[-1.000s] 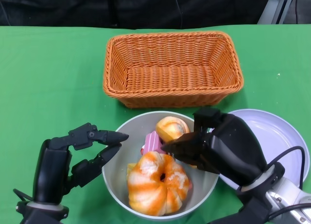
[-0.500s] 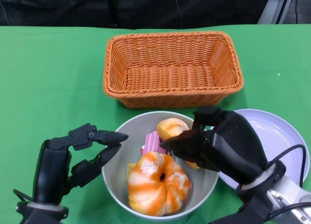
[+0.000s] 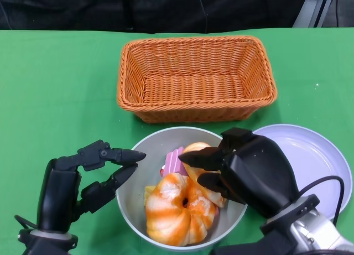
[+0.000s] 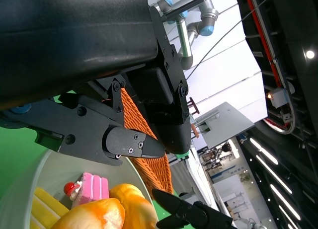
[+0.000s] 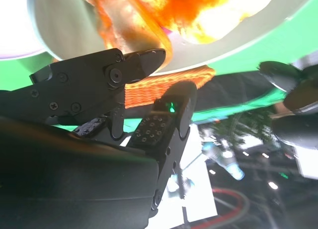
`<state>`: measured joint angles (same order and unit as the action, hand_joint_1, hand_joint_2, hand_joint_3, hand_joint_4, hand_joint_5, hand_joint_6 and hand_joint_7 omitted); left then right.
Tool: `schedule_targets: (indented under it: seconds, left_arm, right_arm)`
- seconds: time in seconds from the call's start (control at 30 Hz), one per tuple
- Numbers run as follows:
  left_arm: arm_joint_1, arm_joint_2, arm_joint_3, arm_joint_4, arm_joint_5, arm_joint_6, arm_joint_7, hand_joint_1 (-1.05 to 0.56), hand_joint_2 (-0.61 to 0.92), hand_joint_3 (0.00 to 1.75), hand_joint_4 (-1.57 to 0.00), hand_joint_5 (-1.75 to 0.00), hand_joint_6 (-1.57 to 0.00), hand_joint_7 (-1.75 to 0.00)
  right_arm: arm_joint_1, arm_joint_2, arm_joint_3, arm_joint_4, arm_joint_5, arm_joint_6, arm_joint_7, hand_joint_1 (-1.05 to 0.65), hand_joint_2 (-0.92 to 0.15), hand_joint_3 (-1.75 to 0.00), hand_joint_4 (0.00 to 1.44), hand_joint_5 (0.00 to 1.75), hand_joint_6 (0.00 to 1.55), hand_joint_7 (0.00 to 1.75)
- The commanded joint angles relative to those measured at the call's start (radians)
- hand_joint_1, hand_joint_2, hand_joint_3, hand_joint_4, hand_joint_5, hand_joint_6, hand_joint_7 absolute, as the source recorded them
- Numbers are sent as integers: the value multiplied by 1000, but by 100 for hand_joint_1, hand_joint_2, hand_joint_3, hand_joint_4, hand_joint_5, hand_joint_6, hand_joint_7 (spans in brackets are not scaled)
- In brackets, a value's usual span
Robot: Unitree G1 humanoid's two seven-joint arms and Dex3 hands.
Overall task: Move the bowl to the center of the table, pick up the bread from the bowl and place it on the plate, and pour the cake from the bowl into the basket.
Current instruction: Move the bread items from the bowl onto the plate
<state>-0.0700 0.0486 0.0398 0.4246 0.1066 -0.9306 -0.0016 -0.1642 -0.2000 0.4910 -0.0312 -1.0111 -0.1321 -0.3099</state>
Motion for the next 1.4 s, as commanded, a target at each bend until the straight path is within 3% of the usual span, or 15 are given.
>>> schedule_targets:
  seconds: [0.03, 0.27, 0.47, 0.93, 1.4]
  left_arm:
    - [-1, 13, 7, 8, -13, -4, 5, -22, 92, 20, -78, -105, -103, -45]
    - [-4, 13, 8, 15, -5, -9, 10, -23, 92, 19, -78, -105, -103, -45]
    - [-3, 14, 5, 15, -16, -4, 1, -23, 92, 20, -78, -104, -103, -44]
    - [0, 19, 7, 11, -12, 1, 2, -23, 92, 20, -79, -103, -104, -44]
    - [-3, 22, 6, 21, -11, -11, 3, -24, 92, 20, -79, -106, -104, -45]
  right_arm:
    - [37, 16, 17, -64, -48, 84, 69, -53, -88, 0, 69, 42, 67, 0]
    - [69, 52, 65, -146, -201, 239, 154, -69, -90, -1, 63, 25, 56, 0]
    - [96, 67, 92, -195, -272, 300, 187, -77, -92, -2, 58, 17, 46, 0]
    - [106, 63, 102, -233, -343, 340, 262, -86, -92, -9, 50, 9, 39, 0]
    - [85, 61, 96, -183, -374, 351, 194, -79, -92, -9, 57, 10, 49, 2]
